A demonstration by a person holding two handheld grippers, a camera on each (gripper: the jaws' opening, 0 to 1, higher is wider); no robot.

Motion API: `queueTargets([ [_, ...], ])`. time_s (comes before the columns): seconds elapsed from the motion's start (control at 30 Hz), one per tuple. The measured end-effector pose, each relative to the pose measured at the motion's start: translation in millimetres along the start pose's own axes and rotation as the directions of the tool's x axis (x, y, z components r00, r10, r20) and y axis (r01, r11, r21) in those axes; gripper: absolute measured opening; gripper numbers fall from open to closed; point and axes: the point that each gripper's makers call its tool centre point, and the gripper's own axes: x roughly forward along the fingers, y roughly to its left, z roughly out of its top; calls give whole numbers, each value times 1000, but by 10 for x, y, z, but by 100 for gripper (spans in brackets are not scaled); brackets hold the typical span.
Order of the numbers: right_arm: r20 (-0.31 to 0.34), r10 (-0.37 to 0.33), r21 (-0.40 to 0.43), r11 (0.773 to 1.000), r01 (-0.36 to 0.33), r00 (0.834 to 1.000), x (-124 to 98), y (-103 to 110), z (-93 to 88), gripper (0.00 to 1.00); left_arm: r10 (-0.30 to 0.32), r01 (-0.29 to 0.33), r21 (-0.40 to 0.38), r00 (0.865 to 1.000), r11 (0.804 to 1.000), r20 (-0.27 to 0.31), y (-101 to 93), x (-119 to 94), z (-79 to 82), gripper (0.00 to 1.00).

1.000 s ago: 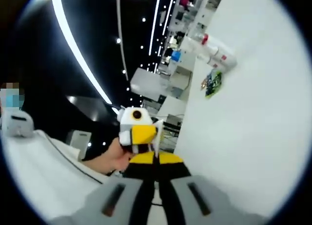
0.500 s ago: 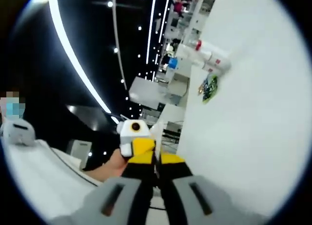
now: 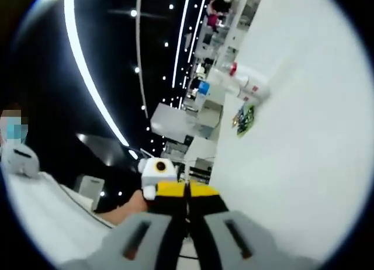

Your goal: Arrange the skincare products in the storage area until every visible bottle or jar stands upright without overlapping.

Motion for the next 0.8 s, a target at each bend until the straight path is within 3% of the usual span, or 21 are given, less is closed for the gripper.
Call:
queueTargets([
  [0.07,-19,6,6,1000,-6,1000,14,-2,-3,0,-47,47,3,999,999,22,-83,-29,2,1],
  [0.33,-42,11,1,1000,-11,999,133,-27,21,4,-21,23,-23,997,999,73,-41,-122,70,0],
  [0.53,-110,49,15,999,-48,993,213,15,-54,1,-11,18,-65,993,998,118,32,-256,157,0],
  [0.63,-113,39,-21,999,-41,993,251,13,-45,0,-6,17,-84,990,996,138,55,-274,166,1],
  [0.8,-97,44,-11,999,-45,994,279,-1,-8,0,24,-9,-102,988,995,150,116,-288,133,5],
])
